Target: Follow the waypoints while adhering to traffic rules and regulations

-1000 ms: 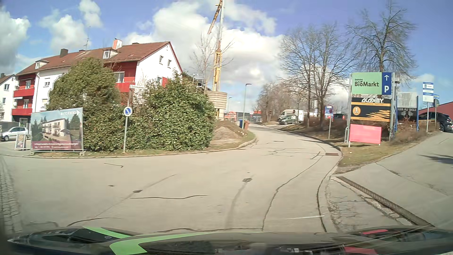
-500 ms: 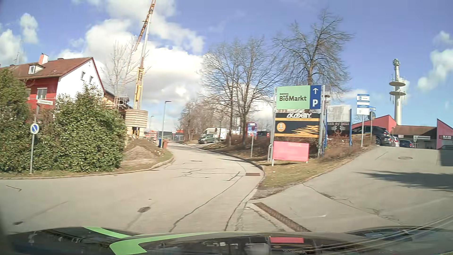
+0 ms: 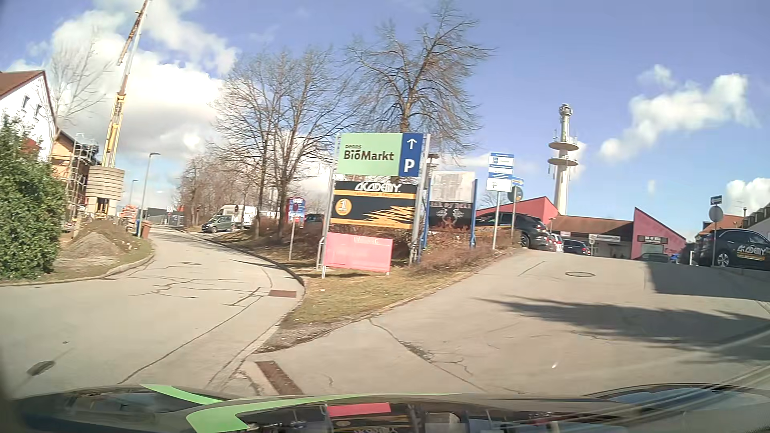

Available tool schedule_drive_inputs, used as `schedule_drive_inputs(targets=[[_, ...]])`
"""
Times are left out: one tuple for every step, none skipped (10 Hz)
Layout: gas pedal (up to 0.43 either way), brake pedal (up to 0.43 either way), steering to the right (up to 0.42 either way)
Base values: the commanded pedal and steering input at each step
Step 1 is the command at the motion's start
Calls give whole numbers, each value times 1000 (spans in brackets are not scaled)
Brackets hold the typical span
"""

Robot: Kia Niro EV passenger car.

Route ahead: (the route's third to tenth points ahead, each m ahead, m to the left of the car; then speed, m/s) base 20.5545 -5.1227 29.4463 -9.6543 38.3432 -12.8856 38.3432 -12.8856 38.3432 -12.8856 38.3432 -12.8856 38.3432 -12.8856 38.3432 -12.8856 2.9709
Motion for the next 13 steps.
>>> schedule_drive_inputs(targets=[[98, 0, 656], [98, 0, 635], [98, 0, 604], [110, 0, 573], [138, 0, 543], [138, 0, 517], [138, 0, 480], [150, 0, 448], [169, 0, 418], [169, 0, 375], [169, 0, 328], [169, 0, 293], [169, 0, 256]])
